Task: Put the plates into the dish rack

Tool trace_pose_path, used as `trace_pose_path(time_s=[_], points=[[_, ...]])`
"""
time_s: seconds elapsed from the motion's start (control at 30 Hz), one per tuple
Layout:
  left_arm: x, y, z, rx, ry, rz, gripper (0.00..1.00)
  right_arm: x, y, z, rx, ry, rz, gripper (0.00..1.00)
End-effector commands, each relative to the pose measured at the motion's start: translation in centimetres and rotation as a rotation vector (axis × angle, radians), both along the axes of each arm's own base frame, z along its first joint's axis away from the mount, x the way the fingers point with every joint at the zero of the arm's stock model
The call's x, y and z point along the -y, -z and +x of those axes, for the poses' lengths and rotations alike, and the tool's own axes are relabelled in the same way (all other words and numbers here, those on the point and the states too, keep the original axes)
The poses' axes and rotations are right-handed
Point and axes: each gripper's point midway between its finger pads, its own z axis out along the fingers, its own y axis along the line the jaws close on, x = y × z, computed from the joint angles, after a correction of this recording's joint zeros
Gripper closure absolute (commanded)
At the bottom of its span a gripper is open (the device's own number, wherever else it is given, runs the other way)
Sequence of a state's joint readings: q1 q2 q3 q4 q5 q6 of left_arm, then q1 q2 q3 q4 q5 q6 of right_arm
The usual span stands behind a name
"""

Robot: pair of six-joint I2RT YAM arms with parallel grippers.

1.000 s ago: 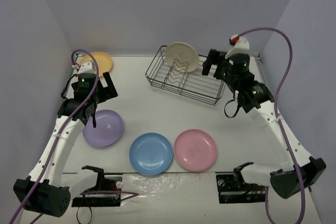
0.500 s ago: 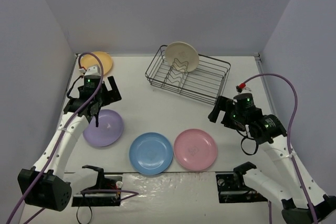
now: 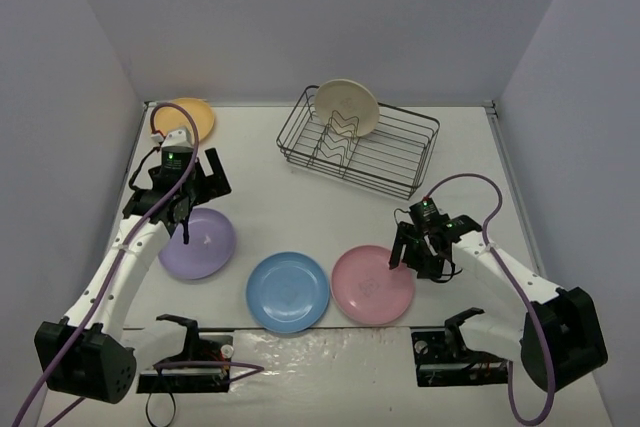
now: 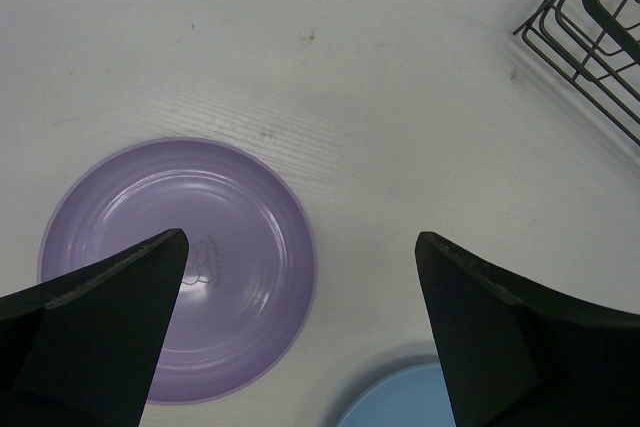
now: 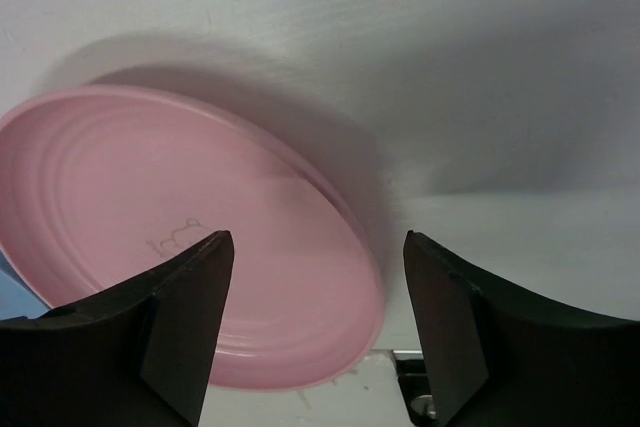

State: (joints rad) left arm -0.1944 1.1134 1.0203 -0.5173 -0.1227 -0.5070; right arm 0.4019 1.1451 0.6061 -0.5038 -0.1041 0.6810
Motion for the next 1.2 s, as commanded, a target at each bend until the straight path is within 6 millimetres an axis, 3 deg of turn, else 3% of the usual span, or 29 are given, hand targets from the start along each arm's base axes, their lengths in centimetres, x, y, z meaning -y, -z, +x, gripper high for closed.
trace_pose_path(time_s=[0.0,0.1,0.2,0.3,0.37,0.6,0.73,0.77,0.87,1.07,1.17], points=[[-0.3,-2.1,1.3,0.079,-0.018,0.01,0.03,0.0,1.5,0.9,0.019,0.05,-0.015,0.39],[-0.3,-2.1,1.3,0.081,-0.016,0.01,0.03,0.4,2.4,0.6,0.003,0.068,-0.034,0.42],[-0.3,-2.2,1.2,0.082,-0.017,0.009,0.03,1.0,3.0,0.4,-0.001,0.095,-0.058,0.58],[-0.4,-2.2,1.2,0.085,-0.016,0.01,0.03,1.9,2.9,0.5,0.015,0.117,-0.105,0.77],[-0.4,-2.4,1.2,0.089,-0.018,0.008,0.03,2.1,2.5,0.9,0.035,0.119,-0.115,0.99],[-0.2,-2.8,1.3,0.103,-0.003,0.008,0.03,1.3,-1.7,3.0,0.147,0.072,-0.083,1.0],[-0.1,-2.9,1.6,0.108,0.005,0.009,0.03,1.9,-6.7,4.6,0.274,0.011,-0.146,1.0],[-0.1,-3.0,1.7,0.109,0.006,0.009,0.03,1.4,-8.0,4.9,0.32,-0.048,-0.136,1.0],[0.0,-3.1,2.0,0.114,0.008,0.01,0.03,-0.9,-14.3,7.1,0.521,-0.136,-0.087,1.0],[0.0,-3.6,2.6,0.126,0.007,0.012,0.03,-6.1,-24.0,10.0,0.851,-0.319,-0.121,1.0],[0.0,-3.9,2.9,0.136,0.004,0.012,0.03,-5.9,-29.1,13.0,1.026,-0.25,-0.295,1.0]])
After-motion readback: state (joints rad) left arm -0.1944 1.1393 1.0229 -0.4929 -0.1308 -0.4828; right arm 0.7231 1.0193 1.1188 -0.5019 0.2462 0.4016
